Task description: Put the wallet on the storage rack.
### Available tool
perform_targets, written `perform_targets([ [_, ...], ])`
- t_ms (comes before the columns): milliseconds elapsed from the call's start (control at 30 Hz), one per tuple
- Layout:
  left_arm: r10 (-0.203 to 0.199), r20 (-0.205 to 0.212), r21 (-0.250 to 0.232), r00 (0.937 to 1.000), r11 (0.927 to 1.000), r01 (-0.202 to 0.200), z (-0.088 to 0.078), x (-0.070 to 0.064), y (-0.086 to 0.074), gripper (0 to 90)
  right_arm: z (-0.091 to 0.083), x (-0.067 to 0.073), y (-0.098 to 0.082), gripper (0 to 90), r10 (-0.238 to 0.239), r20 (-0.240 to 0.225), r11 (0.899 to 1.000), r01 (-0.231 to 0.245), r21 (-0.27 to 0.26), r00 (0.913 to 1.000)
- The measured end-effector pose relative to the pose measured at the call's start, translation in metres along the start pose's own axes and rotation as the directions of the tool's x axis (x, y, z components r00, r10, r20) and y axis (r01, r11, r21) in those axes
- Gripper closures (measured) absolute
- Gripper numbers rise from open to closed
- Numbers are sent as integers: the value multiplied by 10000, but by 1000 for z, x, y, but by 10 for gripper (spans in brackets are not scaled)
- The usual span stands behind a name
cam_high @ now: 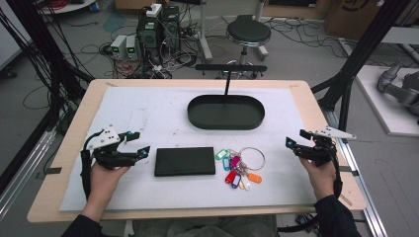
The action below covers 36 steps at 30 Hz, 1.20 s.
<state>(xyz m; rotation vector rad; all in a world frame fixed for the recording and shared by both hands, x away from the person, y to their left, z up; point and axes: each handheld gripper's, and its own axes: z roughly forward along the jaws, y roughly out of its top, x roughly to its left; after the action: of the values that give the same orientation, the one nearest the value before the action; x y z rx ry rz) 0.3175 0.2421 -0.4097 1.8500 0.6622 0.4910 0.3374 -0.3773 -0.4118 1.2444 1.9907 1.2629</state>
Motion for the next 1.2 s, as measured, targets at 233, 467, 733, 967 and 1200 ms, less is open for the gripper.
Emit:
perform_targets([
  [233, 156, -122, 102, 9998, 9998, -155, -8, -4, -7, 320, 5, 2, 3, 268, -246, 59, 9997, 245, 36, 9997],
  [467, -22, 286, 315, 9996, 9995, 13, -8, -13, -13, 332, 8, 0, 3, 268, -168, 94, 9998, 167, 56, 9998],
  [733, 691, 1683, 1054, 9833, 9906, -877, 3, -29, -19, 429, 13, -2, 5, 268, -11, 99, 10000, 11, 26, 9999],
  [967, 1795, 2411, 1691, 9537, 9599, -2234, 16, -45, -22, 488, 14, -2, 4, 267, -29, 100, 9999, 28, 132, 9999],
  [1200, 3210, 2526, 1995, 9128, 9058, -3738, 23, -54, -27, 559, 15, -2, 4, 267, -1, 88, 9998, -1, 216, 10000],
])
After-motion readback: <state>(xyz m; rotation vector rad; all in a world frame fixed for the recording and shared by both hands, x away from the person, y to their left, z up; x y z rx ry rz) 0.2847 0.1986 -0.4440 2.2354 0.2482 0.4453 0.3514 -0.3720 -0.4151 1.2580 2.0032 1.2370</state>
